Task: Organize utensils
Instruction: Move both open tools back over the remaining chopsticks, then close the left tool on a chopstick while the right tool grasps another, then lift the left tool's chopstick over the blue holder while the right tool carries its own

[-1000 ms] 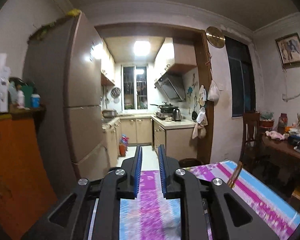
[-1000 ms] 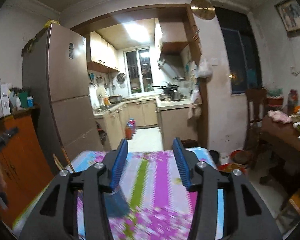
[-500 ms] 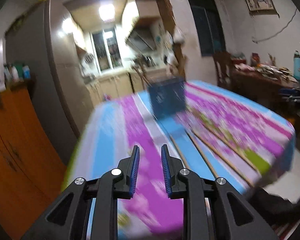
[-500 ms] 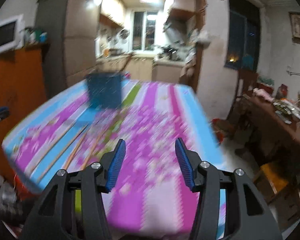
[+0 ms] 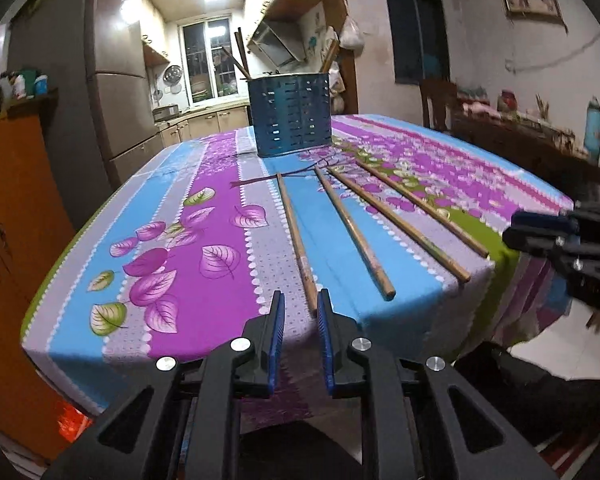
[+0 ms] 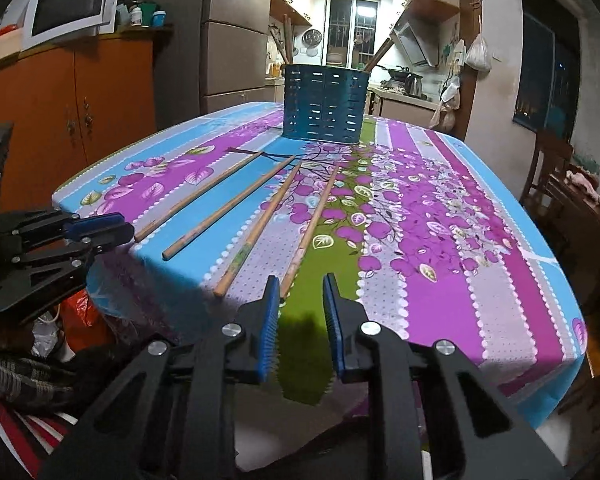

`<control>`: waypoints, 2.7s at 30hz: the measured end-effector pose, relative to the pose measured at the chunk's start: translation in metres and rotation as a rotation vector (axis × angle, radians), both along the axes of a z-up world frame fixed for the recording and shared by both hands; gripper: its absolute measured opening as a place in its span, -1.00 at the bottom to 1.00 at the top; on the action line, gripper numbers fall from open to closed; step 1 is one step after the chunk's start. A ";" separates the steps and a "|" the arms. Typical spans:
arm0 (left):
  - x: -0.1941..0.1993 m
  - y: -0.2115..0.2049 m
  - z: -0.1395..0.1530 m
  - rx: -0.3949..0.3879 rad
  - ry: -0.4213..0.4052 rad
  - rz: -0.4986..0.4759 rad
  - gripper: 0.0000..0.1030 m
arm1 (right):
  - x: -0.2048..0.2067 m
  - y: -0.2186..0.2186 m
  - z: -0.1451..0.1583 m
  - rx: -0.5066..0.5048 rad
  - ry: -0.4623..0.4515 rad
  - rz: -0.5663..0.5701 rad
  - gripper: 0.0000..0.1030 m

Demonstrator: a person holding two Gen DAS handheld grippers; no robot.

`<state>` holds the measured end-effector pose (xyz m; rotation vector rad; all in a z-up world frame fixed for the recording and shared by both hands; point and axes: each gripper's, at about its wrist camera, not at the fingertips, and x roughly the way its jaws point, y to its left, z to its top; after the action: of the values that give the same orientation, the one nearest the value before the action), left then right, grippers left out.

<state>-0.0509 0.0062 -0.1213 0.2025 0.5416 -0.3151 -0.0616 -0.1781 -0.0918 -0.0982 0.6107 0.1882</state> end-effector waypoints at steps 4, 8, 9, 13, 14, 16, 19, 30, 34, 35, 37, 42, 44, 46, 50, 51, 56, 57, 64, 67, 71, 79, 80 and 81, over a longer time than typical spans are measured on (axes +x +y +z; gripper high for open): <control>0.003 -0.004 -0.004 0.010 -0.021 0.015 -0.64 | 0.005 0.000 -0.006 0.024 0.022 -0.001 -0.64; 0.004 -0.006 -0.006 0.018 -0.030 0.018 -0.64 | 0.008 0.006 -0.011 0.024 0.024 0.002 -0.66; 0.003 -0.007 -0.006 0.021 -0.031 0.017 -0.64 | 0.009 0.007 -0.012 0.025 0.026 0.001 -0.66; 0.003 -0.007 -0.008 0.017 -0.038 0.024 -0.64 | 0.012 0.006 -0.013 0.028 0.026 -0.012 -0.66; 0.003 -0.008 -0.008 0.021 -0.041 0.025 -0.64 | 0.012 0.006 -0.013 0.031 0.027 -0.015 -0.66; 0.003 -0.009 -0.009 0.028 -0.050 0.026 -0.64 | 0.011 0.006 -0.014 0.034 0.026 -0.015 -0.66; 0.005 -0.009 -0.010 0.024 -0.056 0.023 -0.64 | 0.013 0.008 -0.015 0.031 0.025 -0.012 -0.66; 0.004 -0.007 -0.013 -0.001 -0.077 0.013 -0.64 | 0.015 0.005 -0.018 0.056 0.018 -0.039 -0.73; 0.005 -0.004 -0.013 -0.023 -0.073 0.009 -0.65 | 0.016 0.005 -0.018 0.067 0.018 -0.046 -0.86; 0.006 -0.005 -0.013 -0.024 -0.072 0.008 -0.66 | 0.016 0.005 -0.018 0.068 0.019 -0.047 -0.86; 0.005 -0.006 -0.013 -0.020 -0.071 0.005 -0.72 | 0.016 0.005 -0.018 0.072 0.019 -0.048 -0.87; 0.005 -0.009 -0.013 -0.014 -0.065 -0.002 -0.82 | 0.017 0.005 -0.017 0.080 0.023 -0.055 -0.87; 0.006 -0.009 -0.013 -0.016 -0.062 -0.001 -0.83 | 0.016 0.004 -0.017 0.083 0.024 -0.058 -0.88; 0.007 -0.009 -0.013 -0.017 -0.057 0.000 -0.83 | 0.016 0.003 -0.017 0.088 0.025 -0.063 -0.88; 0.009 -0.009 -0.011 -0.017 -0.045 0.003 -0.84 | 0.017 -0.001 -0.016 0.101 0.026 -0.073 -0.89; 0.010 -0.009 -0.011 -0.016 -0.042 0.005 -0.84 | 0.016 -0.002 -0.015 0.103 0.022 -0.075 -0.89; 0.018 -0.003 -0.006 -0.012 -0.017 0.046 -0.85 | 0.014 -0.004 -0.006 0.089 -0.014 -0.078 -0.89; 0.019 -0.002 -0.004 -0.012 -0.013 0.055 -0.85 | 0.014 -0.005 -0.005 0.082 -0.022 -0.077 -0.89; 0.027 0.000 0.016 0.016 -0.009 0.084 -0.85 | 0.017 -0.010 0.022 0.025 -0.100 -0.064 -0.90; 0.030 -0.001 0.025 0.026 -0.010 0.087 -0.85 | 0.022 -0.011 0.036 0.007 -0.135 -0.054 -0.90; 0.035 -0.002 0.037 0.036 -0.008 0.092 -0.85 | 0.030 -0.014 0.052 -0.012 -0.174 -0.043 -0.90; 0.051 -0.005 0.062 0.057 -0.022 0.101 -0.85 | 0.046 -0.015 0.077 -0.038 -0.219 -0.008 -0.90; 0.052 -0.006 0.066 0.059 -0.025 0.100 -0.85 | 0.047 -0.013 0.079 -0.043 -0.225 -0.004 -0.90; 0.055 -0.007 0.069 0.058 -0.026 0.099 -0.85 | 0.048 -0.013 0.081 -0.043 -0.228 -0.001 -0.90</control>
<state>0.0041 -0.0007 -0.0525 0.2351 0.5337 -0.2004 -0.0132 -0.1909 -0.0110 -0.1591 0.3879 0.1606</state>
